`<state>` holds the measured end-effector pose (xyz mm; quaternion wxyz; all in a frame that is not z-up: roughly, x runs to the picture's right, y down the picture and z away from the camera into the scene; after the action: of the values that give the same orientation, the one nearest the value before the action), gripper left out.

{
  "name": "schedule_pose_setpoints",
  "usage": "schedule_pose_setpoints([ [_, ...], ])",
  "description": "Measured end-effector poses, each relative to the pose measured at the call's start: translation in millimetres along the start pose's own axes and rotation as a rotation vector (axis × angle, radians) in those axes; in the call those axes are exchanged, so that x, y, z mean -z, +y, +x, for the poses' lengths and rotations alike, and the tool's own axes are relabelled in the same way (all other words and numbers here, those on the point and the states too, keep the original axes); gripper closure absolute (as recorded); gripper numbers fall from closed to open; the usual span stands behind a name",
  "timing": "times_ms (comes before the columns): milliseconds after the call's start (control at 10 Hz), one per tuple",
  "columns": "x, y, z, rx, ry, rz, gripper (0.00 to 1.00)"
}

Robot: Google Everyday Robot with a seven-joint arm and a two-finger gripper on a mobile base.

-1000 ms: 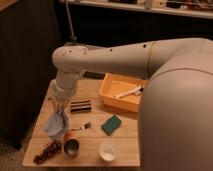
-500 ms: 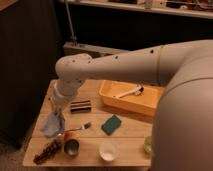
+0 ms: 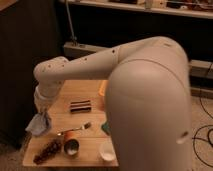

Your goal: Wipe table surface with towel

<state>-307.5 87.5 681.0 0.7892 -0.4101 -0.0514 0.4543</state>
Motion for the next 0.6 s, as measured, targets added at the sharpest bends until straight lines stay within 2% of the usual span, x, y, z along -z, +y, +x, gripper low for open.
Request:
schedule_pose_setpoints([
  [200,-39.8,5.6,-17.1,0.033,0.033,-0.013,1.0],
  [400,-68.4,4.0,-29.4,0.051,0.061,-0.028,1.0],
  [600,-94.6,-1.9,-30.9,0.048,0.086,-0.051,1.0],
])
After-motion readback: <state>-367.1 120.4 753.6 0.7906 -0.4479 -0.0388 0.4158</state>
